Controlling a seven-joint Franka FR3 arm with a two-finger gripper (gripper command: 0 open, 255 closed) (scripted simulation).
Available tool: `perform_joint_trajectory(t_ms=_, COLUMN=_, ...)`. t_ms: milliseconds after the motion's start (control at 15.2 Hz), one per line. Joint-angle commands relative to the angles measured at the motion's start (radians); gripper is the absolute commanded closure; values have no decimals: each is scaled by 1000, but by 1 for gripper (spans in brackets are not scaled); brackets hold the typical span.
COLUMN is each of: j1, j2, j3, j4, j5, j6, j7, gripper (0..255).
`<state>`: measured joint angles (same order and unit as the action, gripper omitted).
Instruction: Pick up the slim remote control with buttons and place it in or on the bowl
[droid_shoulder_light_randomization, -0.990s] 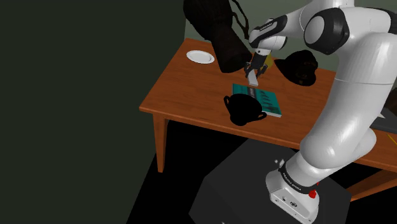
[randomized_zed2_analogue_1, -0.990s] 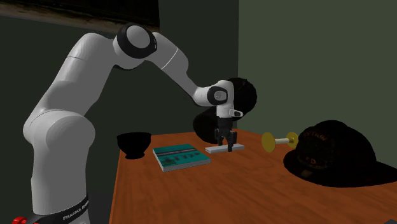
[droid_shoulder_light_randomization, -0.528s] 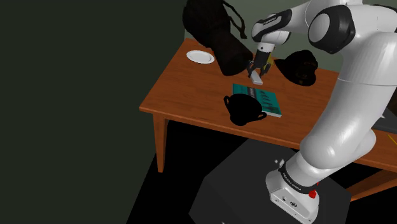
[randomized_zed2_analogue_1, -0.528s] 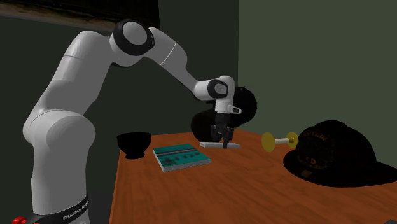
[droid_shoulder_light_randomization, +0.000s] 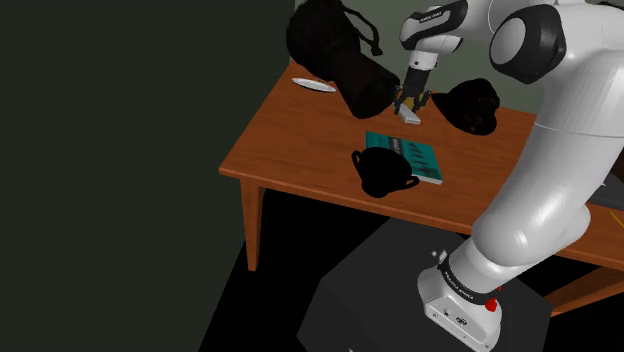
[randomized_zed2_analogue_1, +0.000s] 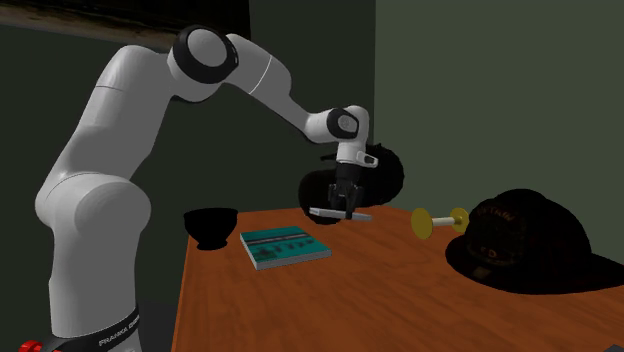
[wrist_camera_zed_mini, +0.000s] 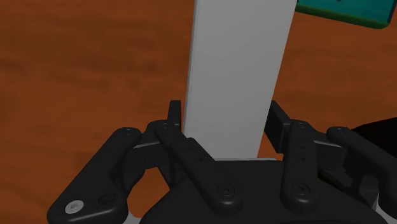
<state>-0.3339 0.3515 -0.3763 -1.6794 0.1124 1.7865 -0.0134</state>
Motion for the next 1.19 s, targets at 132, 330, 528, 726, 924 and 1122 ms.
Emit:
perform_joint_trajectory(t_ms=132, j1=7, j2=-28, j3=-9, j4=29, j5=-3, j6=172, j7=1, gripper=255)
perform_joint_trajectory(t_ms=330, j1=9, j2=-36, j3=-14, j4=58, j5=-6, j6=135, j7=3, gripper=255)
perform_joint_trajectory(t_ms=528, j1=7, j2=-43, j3=-14, j4=90, j5=-10, j6=97, j7=5, gripper=255)
perform_joint_trajectory(t_ms=726, j1=7, j2=-47, j3=-16, j4=124, j5=-12, j6=59, j7=7, gripper=255)
perform_joint_trajectory(t_ms=924, j1=5, j2=-49, j3=-17, j4=161, j5=-14, j6=20, j7=8, gripper=255)
perform_joint_trajectory(t_ms=1122, j1=40, j2=-135, j3=-14, j4=56, j5=-47, j6=44, j7=44, gripper=255)
